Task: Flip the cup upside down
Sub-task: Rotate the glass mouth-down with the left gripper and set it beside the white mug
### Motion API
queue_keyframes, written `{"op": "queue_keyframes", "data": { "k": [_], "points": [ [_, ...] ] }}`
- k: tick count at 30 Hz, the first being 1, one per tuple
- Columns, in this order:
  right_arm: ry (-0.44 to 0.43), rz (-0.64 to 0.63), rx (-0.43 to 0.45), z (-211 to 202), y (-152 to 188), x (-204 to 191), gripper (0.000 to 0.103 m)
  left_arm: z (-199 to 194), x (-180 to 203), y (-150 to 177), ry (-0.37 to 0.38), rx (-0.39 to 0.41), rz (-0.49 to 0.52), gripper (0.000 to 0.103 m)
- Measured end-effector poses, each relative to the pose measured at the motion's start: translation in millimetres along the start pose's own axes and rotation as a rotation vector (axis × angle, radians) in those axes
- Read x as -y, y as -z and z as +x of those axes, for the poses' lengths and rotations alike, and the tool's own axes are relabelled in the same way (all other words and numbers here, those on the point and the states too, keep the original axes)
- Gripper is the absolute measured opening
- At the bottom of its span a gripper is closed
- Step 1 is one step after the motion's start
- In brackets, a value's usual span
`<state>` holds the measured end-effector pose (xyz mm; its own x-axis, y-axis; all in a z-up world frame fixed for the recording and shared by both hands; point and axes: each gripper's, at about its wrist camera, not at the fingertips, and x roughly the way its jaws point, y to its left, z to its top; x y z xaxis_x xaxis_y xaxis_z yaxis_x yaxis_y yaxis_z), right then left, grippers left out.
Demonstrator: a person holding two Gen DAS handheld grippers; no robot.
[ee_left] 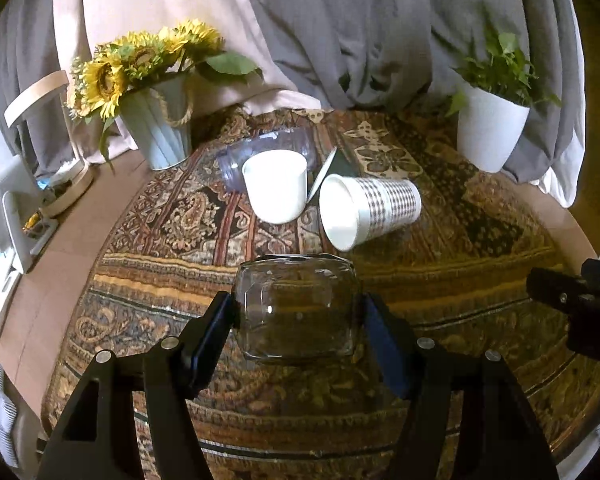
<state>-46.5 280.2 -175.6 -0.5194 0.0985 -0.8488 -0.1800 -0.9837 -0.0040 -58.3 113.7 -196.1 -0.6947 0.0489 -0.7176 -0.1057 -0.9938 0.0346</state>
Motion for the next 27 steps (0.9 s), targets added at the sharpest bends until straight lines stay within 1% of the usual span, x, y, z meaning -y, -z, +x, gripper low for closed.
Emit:
{"op": "queue_keyframes", "data": {
  "k": [4,7,11,15,25,27],
  "points": [
    [-0.014,0.011,0.023,2,-12,-5,0.077,9,-8,-14,0.016,-0.009,-0.027,0.066],
    [-0.016,0.026,0.044,3,-21,-8,0.077,15,-11,-23,0.014,-0.006,-0.022,0.065],
    [-0.020,0.038,0.049,5,-29,-11,0.077,24,-14,-32,0.029,-0.022,-0.016,0.065],
    [-0.016,0.051,0.049,7,-32,-12,0.077,31,-14,-38,0.042,-0.036,0.005,0.065],
    [0.000,0.070,0.041,5,-32,-16,0.077,34,-20,-42,0.075,-0.058,0.009,0.066],
    [0.005,0.072,0.046,2,-32,-17,0.078,28,-22,-43,0.079,-0.045,0.007,0.068]
  ]
}}
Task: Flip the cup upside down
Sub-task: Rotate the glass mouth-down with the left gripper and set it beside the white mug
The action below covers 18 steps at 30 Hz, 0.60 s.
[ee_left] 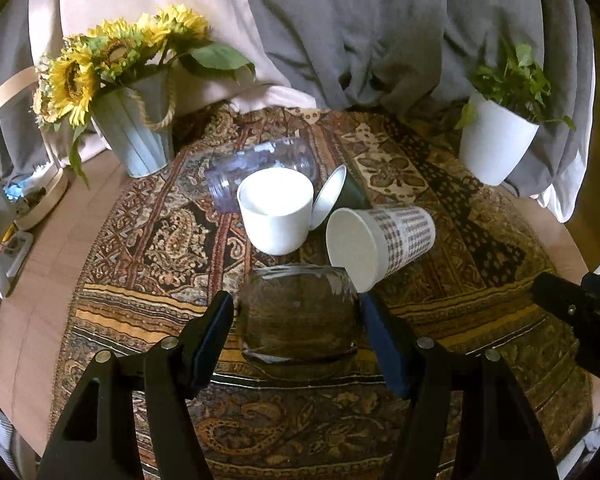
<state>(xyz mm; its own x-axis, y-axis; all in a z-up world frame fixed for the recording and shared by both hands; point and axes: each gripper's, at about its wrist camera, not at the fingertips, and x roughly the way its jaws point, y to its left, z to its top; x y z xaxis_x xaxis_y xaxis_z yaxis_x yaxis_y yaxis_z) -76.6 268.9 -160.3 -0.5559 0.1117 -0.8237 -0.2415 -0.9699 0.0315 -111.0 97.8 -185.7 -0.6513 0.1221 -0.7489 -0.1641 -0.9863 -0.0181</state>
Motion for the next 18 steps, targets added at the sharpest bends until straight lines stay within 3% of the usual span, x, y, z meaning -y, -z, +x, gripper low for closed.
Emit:
{"op": "queue_keyframes", "data": {
  "k": [3,7,18],
  "points": [
    [-0.003,0.008,0.014,-8,1,-1,0.082,-19,-5,-5,-0.026,0.058,-0.005,0.087],
    [-0.012,0.026,0.046,-25,2,-3,0.083,-50,-16,-15,-0.083,0.138,-0.019,0.101],
    [-0.078,0.017,0.177,-84,0,-23,0.092,-122,-45,-27,-0.196,0.272,-0.022,0.103]
  ]
}}
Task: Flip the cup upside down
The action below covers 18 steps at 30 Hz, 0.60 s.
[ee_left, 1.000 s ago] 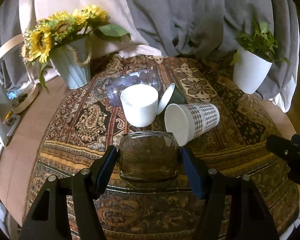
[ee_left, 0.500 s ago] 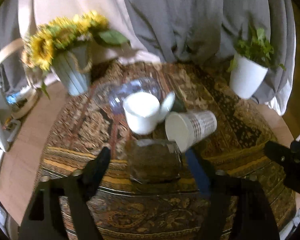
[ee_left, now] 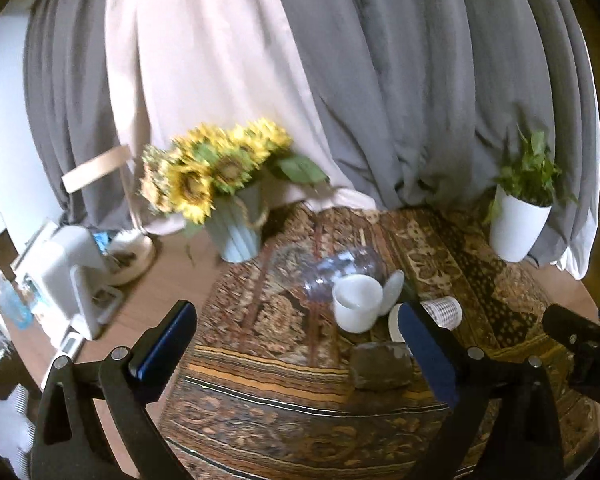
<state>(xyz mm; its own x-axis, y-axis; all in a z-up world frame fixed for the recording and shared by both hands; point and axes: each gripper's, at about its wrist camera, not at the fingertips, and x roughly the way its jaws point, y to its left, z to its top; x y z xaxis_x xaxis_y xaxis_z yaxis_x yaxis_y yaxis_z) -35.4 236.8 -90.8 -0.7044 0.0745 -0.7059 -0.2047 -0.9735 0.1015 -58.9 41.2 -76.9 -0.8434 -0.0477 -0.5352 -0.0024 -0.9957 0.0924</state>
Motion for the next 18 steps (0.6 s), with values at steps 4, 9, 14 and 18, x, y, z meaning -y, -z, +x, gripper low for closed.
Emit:
{"op": "queue_keyframes", "data": {
  "k": [4,9,14,18],
  "points": [
    [-0.031,-0.020,0.079,-25,-2,-13,0.094,-14,-16,-6,-0.025,0.008,-0.018,0.103],
    [-0.047,-0.032,0.147,-47,-1,-26,0.096,-32,-37,-13,-0.020,0.036,-0.052,0.103],
    [-0.060,-0.045,0.201,-69,3,-38,0.097,-46,-53,-15,-0.026,0.070,-0.077,0.103],
    [-0.049,-0.049,0.225,-79,7,-46,0.098,-53,-61,-17,-0.034,0.091,-0.071,0.103]
  ]
}}
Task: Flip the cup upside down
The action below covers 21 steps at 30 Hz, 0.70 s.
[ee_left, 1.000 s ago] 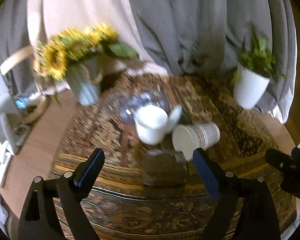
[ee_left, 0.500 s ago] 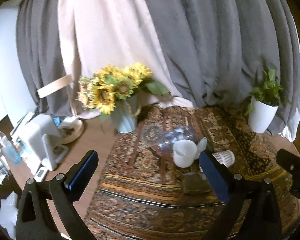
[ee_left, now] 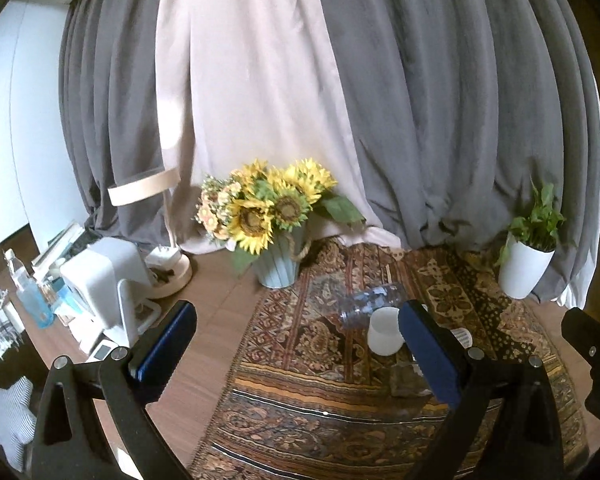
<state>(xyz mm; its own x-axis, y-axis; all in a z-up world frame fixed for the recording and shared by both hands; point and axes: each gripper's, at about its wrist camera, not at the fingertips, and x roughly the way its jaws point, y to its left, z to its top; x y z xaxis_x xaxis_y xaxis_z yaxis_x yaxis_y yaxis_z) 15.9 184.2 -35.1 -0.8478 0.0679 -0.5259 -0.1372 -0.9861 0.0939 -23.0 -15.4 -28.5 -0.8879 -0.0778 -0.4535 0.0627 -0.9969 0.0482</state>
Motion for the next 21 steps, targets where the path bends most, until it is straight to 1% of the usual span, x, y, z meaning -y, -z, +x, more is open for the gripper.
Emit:
{"op": "queue_keyframes", "data": {
  "k": [4,6,11,14,21],
  "points": [
    [0.002,-0.014,0.018,-7,3,-9,0.099,-4,-5,0,0.003,0.012,0.015,0.103],
    [0.000,-0.022,0.027,-11,5,-14,0.099,-6,-8,0,-0.008,0.022,0.023,0.103],
    [0.008,-0.038,0.053,-17,5,-24,0.099,-7,-16,-2,0.001,0.031,0.012,0.103],
    [0.013,-0.046,0.071,-20,4,-28,0.099,-8,-17,-3,-0.018,0.045,0.027,0.103],
    [0.020,-0.057,0.092,-23,6,-35,0.100,-9,-20,-6,-0.032,0.072,0.045,0.103]
  ]
}}
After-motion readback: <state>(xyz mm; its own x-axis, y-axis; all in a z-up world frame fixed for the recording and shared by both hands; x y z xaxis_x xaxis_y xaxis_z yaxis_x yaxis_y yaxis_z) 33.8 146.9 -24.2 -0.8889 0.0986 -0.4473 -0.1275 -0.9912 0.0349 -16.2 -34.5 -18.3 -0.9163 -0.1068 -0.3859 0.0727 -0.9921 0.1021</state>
